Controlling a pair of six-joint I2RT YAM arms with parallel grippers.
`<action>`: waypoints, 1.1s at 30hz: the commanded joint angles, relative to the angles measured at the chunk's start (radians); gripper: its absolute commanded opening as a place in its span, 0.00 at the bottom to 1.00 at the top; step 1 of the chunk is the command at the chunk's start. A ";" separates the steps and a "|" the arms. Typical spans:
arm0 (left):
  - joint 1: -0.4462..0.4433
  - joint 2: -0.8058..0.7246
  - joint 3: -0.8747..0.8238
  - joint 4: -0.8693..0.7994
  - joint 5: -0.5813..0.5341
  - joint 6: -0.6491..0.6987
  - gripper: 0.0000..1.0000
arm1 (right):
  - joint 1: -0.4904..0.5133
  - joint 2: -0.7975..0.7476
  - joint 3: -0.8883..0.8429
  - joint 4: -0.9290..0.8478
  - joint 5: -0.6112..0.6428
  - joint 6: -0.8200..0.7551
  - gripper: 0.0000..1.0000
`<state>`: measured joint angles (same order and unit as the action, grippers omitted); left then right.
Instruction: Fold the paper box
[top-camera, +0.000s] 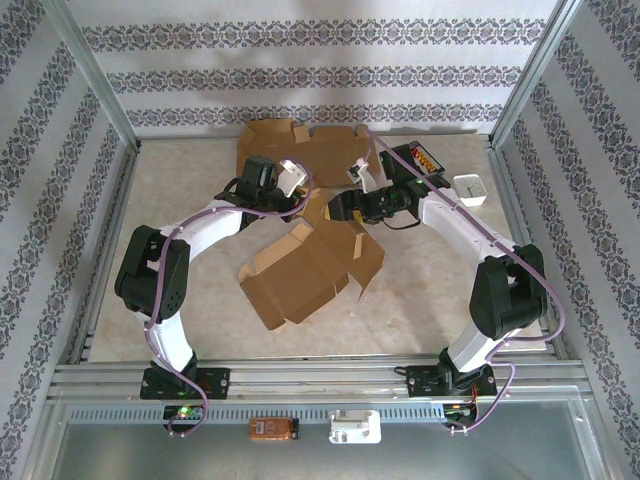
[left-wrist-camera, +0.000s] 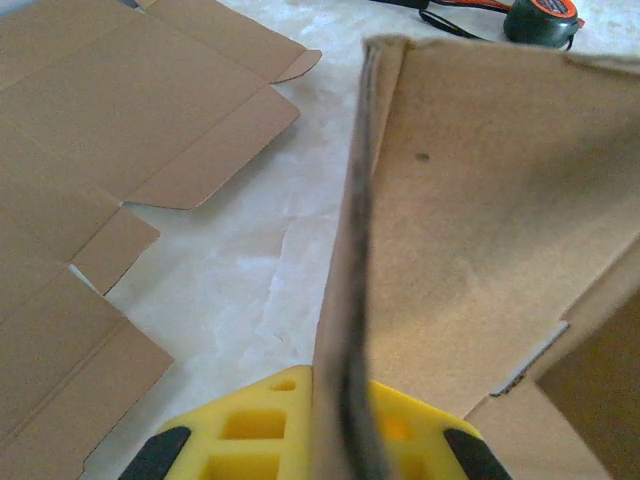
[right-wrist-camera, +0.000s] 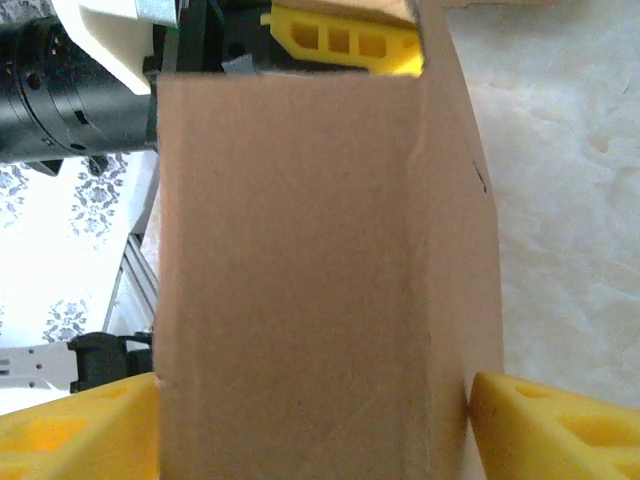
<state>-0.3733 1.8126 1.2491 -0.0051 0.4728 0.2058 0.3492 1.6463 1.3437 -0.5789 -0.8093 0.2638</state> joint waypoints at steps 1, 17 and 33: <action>-0.007 -0.030 0.023 -0.017 -0.004 0.012 0.04 | 0.000 -0.016 0.033 -0.044 -0.011 -0.037 0.69; -0.021 -0.040 0.062 -0.035 0.045 -0.156 0.06 | 0.071 -0.075 0.032 -0.044 0.454 -0.152 0.49; -0.029 -0.006 0.071 -0.035 0.128 -0.521 0.09 | 0.107 -0.074 0.019 0.021 0.639 -0.175 0.49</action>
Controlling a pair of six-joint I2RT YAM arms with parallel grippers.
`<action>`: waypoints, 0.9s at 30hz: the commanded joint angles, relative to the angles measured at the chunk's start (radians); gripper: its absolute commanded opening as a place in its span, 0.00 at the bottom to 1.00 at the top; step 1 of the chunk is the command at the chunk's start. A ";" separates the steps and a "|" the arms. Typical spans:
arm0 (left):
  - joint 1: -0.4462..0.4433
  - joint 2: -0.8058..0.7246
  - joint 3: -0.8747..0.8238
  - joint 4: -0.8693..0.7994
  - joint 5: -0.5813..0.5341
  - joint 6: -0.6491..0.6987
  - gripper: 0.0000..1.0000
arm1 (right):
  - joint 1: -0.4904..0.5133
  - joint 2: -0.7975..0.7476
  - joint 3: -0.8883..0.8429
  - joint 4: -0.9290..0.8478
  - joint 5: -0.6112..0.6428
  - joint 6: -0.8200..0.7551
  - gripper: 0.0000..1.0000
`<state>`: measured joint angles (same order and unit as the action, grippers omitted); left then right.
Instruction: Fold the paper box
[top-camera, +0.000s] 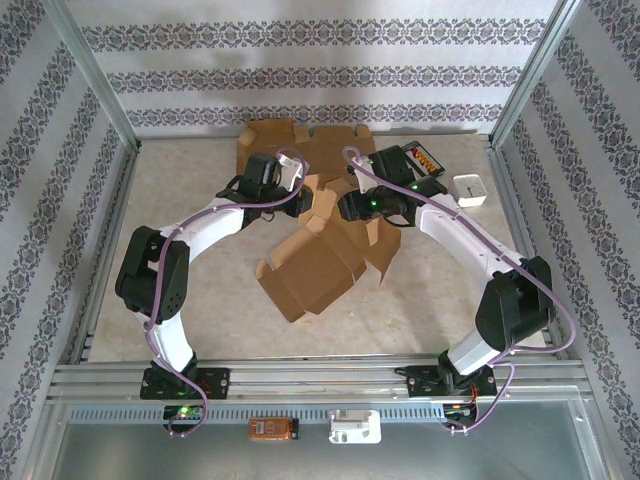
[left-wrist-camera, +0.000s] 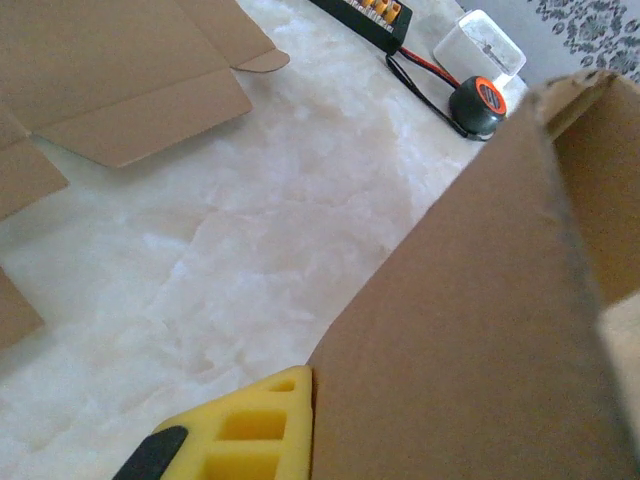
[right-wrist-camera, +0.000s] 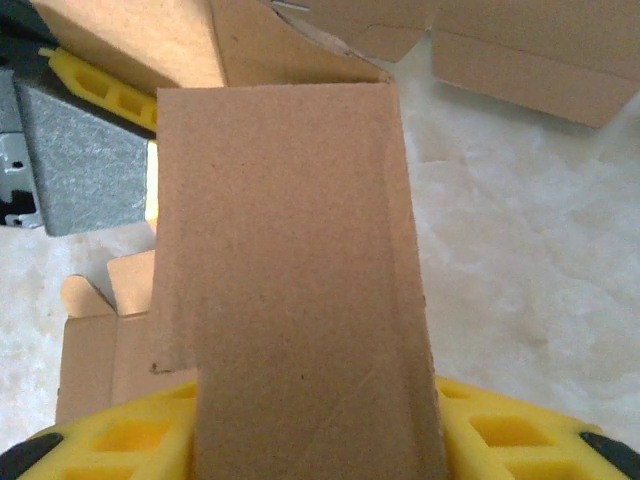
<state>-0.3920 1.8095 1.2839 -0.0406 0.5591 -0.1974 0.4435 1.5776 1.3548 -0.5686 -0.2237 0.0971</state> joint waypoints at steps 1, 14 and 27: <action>-0.012 -0.001 0.031 0.000 0.041 -0.130 0.09 | 0.014 -0.005 0.007 0.013 0.055 -0.007 0.49; -0.034 -0.041 -0.104 0.014 -0.012 -0.189 0.12 | 0.036 0.011 -0.019 0.042 0.122 -0.056 0.48; -0.035 -0.102 -0.187 0.079 -0.100 -0.190 0.09 | 0.059 -0.005 -0.080 0.069 -0.037 -0.147 0.53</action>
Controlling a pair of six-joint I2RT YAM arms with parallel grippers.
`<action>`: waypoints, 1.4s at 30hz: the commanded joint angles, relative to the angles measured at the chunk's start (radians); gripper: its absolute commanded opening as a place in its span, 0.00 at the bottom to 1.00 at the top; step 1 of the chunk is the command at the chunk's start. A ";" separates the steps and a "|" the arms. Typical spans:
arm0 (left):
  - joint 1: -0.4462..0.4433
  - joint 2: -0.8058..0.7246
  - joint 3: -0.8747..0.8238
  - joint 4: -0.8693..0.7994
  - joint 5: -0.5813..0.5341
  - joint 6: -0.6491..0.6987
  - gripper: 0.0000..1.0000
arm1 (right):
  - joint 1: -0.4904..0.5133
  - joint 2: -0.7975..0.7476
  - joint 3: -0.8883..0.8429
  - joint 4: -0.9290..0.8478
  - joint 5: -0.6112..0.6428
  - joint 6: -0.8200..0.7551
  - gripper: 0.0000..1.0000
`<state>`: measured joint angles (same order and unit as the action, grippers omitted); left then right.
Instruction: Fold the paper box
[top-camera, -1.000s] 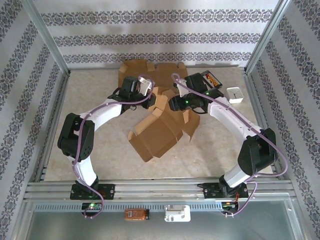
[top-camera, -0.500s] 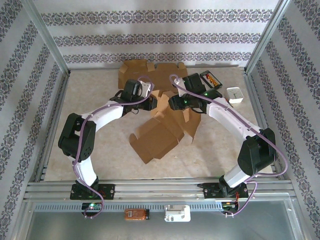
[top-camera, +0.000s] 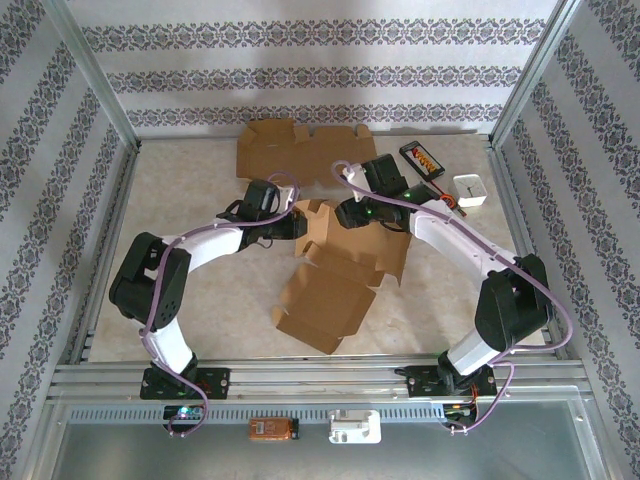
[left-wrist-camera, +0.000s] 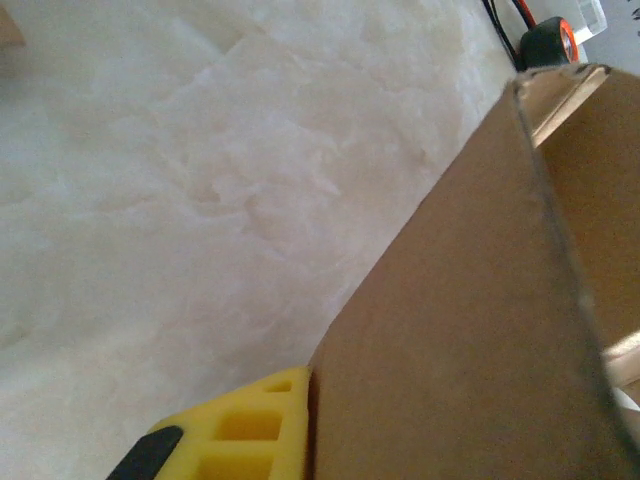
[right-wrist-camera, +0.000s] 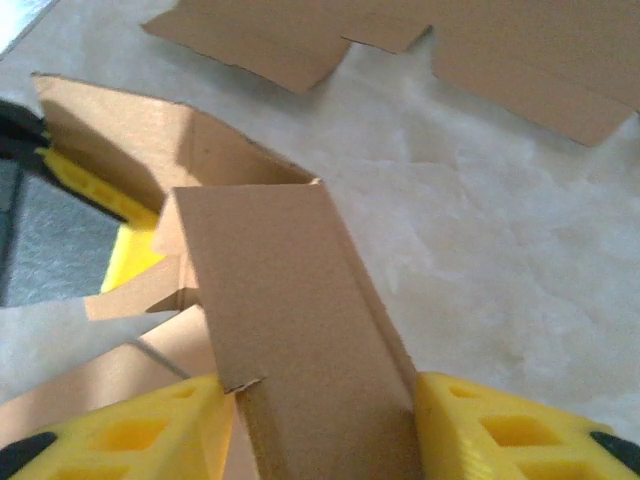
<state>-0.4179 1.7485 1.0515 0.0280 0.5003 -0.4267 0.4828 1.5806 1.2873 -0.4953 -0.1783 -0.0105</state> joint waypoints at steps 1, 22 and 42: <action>-0.009 -0.038 0.064 -0.019 -0.053 0.054 0.09 | 0.025 -0.008 -0.011 -0.017 -0.070 -0.051 0.55; -0.010 -0.009 0.118 -0.097 -0.071 0.057 0.09 | 0.179 0.022 -0.022 0.075 0.548 -0.616 0.25; -0.009 -0.057 0.048 0.112 -0.233 -0.128 0.09 | 0.220 0.072 -0.153 0.646 0.760 -0.823 0.00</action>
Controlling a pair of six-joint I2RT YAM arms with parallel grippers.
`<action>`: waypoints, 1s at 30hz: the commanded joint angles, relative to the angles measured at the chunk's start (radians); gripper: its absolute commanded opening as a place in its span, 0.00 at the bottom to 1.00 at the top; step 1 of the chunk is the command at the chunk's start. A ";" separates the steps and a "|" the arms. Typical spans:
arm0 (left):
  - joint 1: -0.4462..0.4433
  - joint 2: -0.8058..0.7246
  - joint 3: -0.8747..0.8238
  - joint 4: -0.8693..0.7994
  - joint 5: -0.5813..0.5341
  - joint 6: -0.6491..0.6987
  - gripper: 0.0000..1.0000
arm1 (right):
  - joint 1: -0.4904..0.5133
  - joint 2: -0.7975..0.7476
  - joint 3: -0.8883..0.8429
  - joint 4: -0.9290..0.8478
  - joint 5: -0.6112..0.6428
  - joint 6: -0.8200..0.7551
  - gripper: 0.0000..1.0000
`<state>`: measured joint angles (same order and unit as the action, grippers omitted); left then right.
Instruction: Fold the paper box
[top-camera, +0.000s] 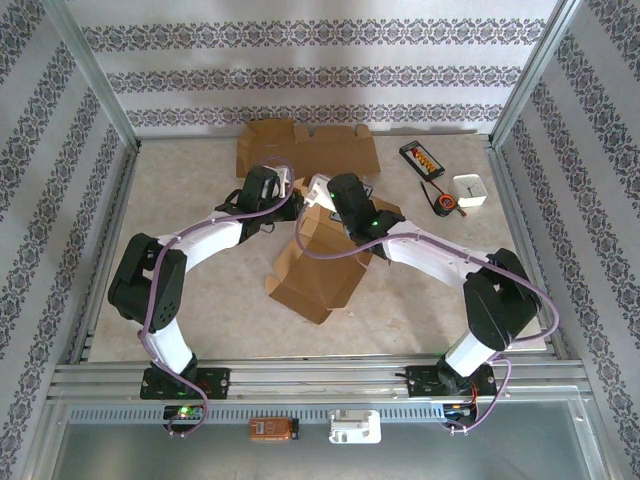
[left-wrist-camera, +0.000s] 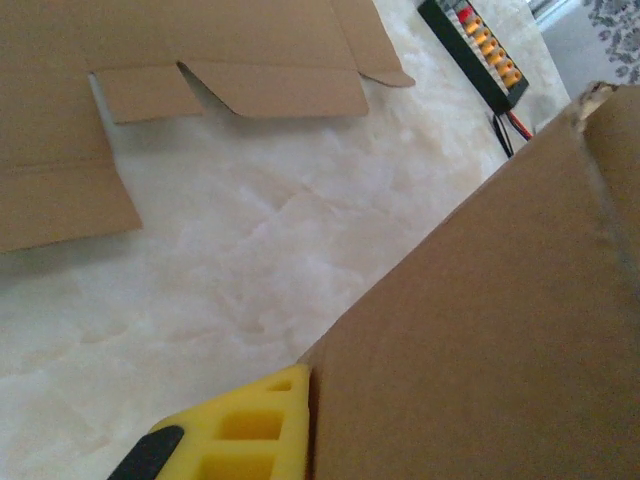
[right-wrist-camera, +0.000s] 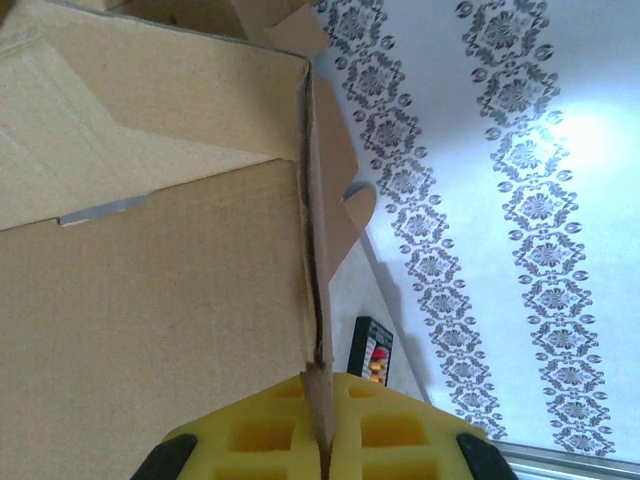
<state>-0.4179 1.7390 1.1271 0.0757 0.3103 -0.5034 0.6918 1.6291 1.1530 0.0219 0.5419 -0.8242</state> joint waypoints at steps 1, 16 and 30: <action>-0.010 -0.054 -0.039 0.077 -0.046 -0.068 0.09 | 0.011 0.029 -0.029 0.147 0.045 -0.007 0.00; -0.097 -0.126 -0.324 0.312 -0.214 -0.246 0.09 | 0.045 0.083 -0.178 0.381 0.138 0.071 0.00; -0.154 -0.167 -0.563 0.619 -0.221 -0.281 0.29 | 0.064 0.100 -0.394 0.659 0.074 -0.203 0.00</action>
<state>-0.5545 1.5860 0.6128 0.6388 0.0704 -0.7731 0.7635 1.7000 0.8131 0.6212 0.6010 -0.9226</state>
